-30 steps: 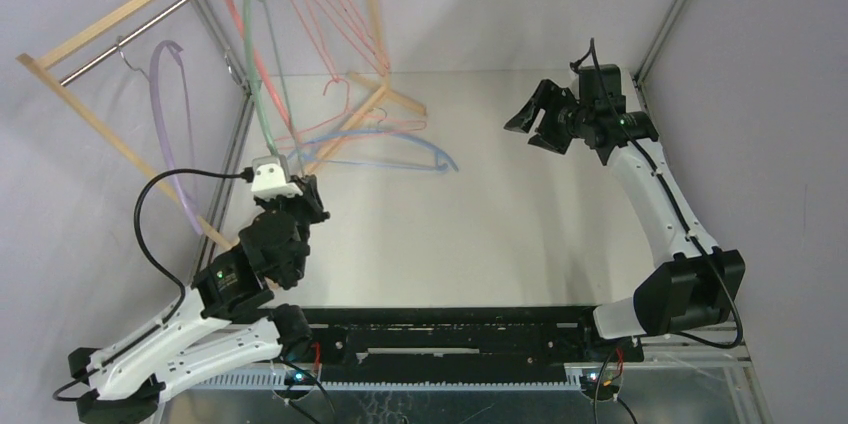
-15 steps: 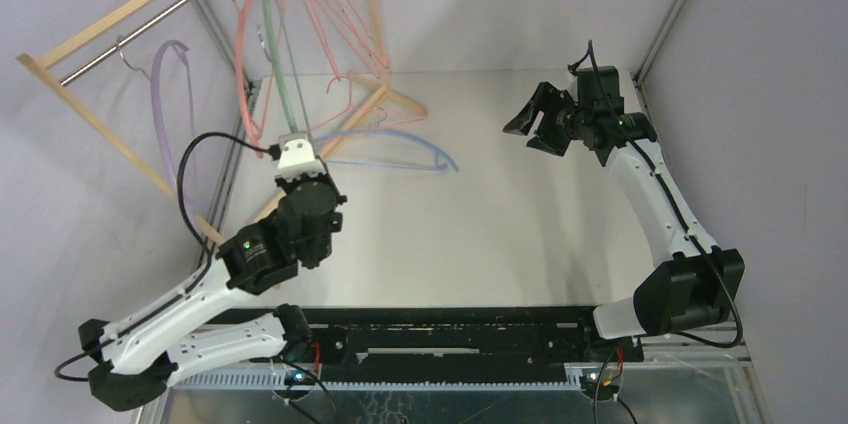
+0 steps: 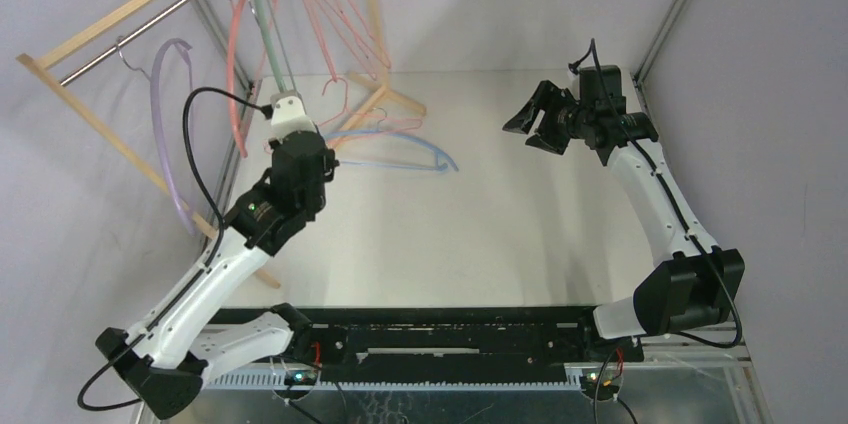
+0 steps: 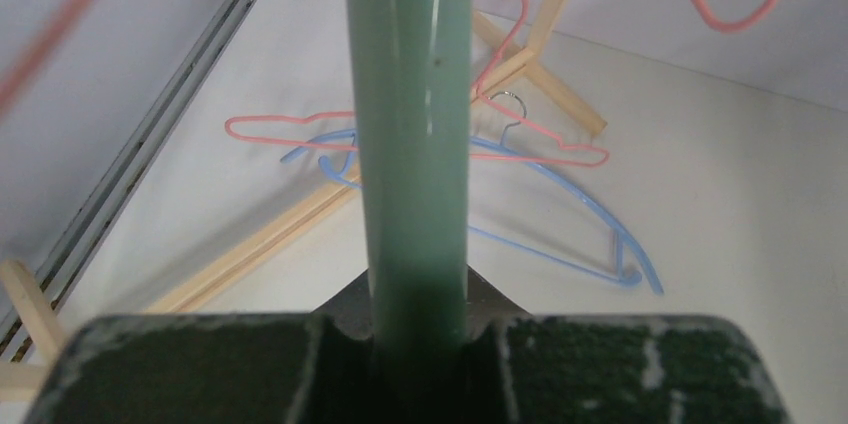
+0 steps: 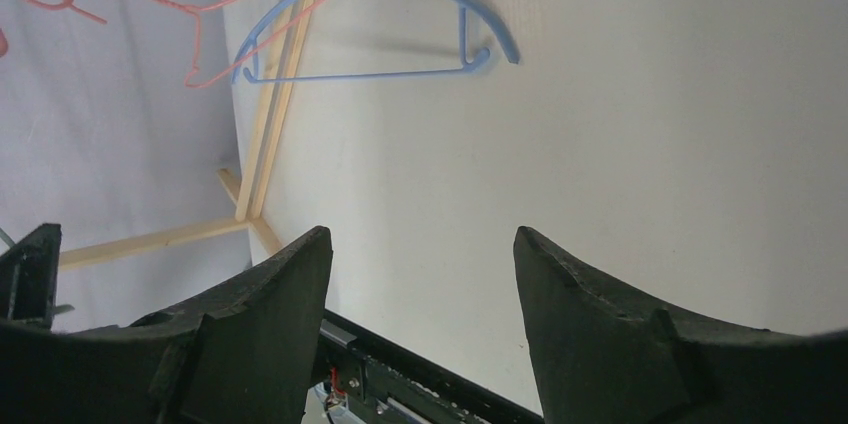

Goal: Organize the hangers
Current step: Place the hanger at the clothesline.

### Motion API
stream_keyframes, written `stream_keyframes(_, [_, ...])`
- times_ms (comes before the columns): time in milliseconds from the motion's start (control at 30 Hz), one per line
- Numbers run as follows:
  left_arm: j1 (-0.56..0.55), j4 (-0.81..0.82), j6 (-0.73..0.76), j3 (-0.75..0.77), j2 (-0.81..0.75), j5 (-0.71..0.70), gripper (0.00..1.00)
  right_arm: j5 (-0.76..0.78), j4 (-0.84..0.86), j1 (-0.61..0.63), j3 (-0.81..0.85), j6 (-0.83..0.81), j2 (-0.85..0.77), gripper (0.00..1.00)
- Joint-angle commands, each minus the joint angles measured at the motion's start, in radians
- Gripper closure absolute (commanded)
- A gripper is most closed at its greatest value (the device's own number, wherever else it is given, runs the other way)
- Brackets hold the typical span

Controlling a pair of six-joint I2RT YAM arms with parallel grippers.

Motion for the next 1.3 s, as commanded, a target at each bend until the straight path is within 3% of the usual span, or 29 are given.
stream_keyframes(0, [0.090,0.085,0.074,0.096,0.058,0.150,1.00,-0.019,0.055,-0.008,0.000,0.005,-0.001,0.26])
stream_keyframes(300, [0.247,0.161,0.122,0.183,0.206,0.351,1.00,-0.023,0.052,-0.028,-0.001,0.003,0.003,0.26])
stream_keyframes(867, [0.302,0.207,0.149,0.298,0.300,0.370,1.00,-0.055,0.068,-0.049,-0.001,0.019,0.046,0.26])
stream_keyframes(1267, [0.402,0.162,0.044,0.298,0.325,0.416,1.00,-0.071,0.077,-0.059,-0.001,0.030,0.073,0.27])
